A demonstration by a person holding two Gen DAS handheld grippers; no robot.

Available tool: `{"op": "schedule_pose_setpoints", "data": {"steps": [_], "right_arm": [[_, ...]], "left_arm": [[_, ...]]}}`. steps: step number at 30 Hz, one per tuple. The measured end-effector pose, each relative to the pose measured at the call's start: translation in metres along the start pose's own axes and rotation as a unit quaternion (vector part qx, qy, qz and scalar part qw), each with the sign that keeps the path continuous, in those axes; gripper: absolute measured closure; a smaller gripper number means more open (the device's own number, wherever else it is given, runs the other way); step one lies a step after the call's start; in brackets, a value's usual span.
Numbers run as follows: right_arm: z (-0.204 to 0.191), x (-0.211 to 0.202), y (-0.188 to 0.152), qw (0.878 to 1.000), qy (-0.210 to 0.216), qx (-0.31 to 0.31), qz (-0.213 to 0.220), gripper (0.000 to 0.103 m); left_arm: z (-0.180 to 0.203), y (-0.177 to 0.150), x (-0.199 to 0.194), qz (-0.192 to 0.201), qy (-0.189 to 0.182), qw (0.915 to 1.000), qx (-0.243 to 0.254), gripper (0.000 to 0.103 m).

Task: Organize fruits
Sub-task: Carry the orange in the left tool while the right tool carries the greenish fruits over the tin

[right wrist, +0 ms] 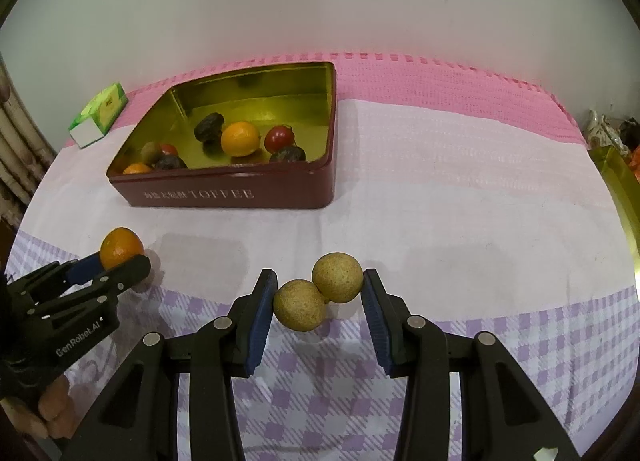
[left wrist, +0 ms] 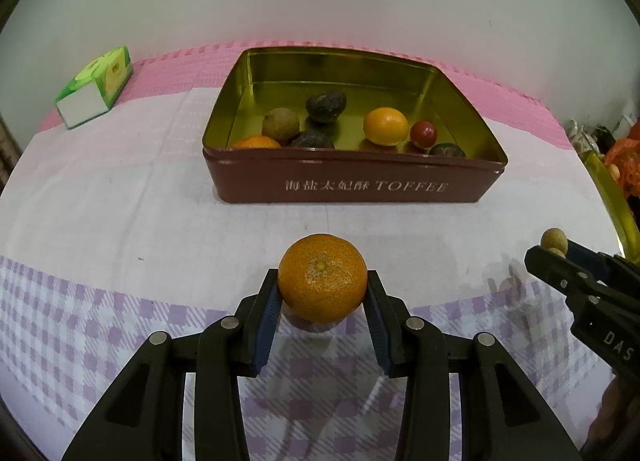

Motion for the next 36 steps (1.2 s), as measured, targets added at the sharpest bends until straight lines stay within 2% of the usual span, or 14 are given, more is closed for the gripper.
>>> {"op": "schedule_pose_setpoints", "data": {"steps": [10, 19, 30, 36], "right_arm": [[-0.016, -0.003, 0.024, 0.999, 0.008, -0.028, 0.016, 0.063], [-0.023, 0.005, 0.058, 0.998, 0.009, -0.052, 0.026, 0.063], [-0.025, 0.038, 0.090, 0.999, 0.025, -0.045, 0.012, 0.063], [-0.024, 0.057, 0.098, 0.998, 0.019, -0.057, 0.002, 0.063]], "left_arm": [[-0.004, 0.019, -0.009, 0.021, 0.003, 0.9998, 0.002, 0.061], [-0.010, 0.057, -0.011, 0.043, 0.011, 0.9990, 0.001, 0.061], [-0.015, 0.092, 0.016, 0.033, 0.023, 0.9991, -0.012, 0.061], [-0.015, 0.101, 0.033, 0.029, 0.031, 0.9991, -0.010, 0.061]]}}
Point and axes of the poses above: each gripper's, at about its wrist camera, not at the fingertips, and x roughly the way its jaws point, z to its right, y to its top, the point moved 8 cm from there along x, roughly the way its jaws point, and after that the axes turned 15 degrees about y, right-handed, at the moved point
